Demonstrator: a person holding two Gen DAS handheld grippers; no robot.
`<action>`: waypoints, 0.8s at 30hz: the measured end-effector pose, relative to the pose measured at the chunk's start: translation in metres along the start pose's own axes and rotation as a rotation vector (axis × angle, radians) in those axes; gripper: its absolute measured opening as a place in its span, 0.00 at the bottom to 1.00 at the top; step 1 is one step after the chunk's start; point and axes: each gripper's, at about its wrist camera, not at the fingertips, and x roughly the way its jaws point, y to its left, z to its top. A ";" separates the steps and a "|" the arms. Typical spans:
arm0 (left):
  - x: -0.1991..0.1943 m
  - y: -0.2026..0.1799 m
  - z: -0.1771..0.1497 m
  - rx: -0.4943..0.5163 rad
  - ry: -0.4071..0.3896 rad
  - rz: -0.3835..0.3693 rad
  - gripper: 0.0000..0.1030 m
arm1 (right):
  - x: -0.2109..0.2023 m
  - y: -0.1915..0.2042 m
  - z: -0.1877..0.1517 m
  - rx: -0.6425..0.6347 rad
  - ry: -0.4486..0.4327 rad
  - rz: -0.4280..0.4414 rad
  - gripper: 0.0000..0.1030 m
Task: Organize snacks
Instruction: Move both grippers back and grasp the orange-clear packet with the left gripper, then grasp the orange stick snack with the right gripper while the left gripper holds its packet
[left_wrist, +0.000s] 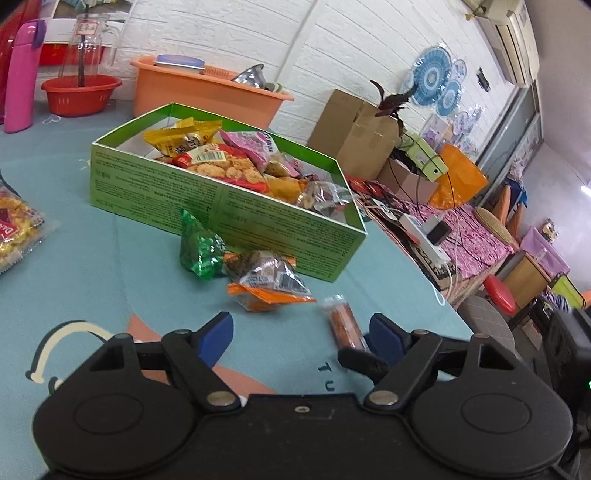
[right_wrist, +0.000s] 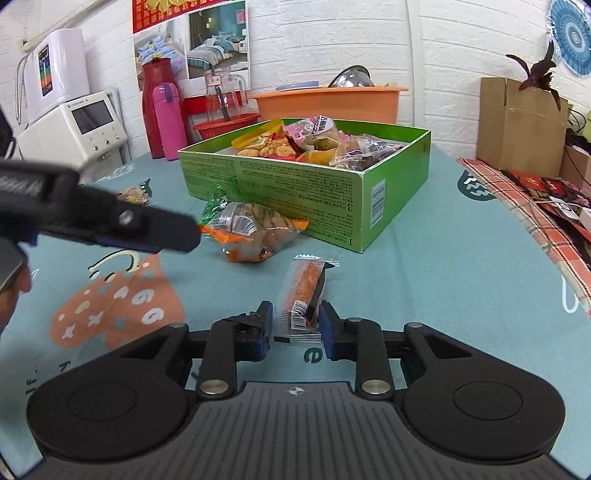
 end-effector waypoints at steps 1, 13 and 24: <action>0.001 0.001 0.002 -0.006 -0.003 0.000 1.00 | -0.002 0.000 -0.001 0.001 -0.001 0.010 0.45; 0.056 0.007 0.035 -0.044 0.004 0.053 1.00 | -0.001 -0.001 -0.002 0.010 -0.009 0.025 0.46; 0.039 0.021 0.000 -0.064 0.084 -0.024 0.81 | 0.002 0.002 -0.001 -0.015 0.000 0.020 0.59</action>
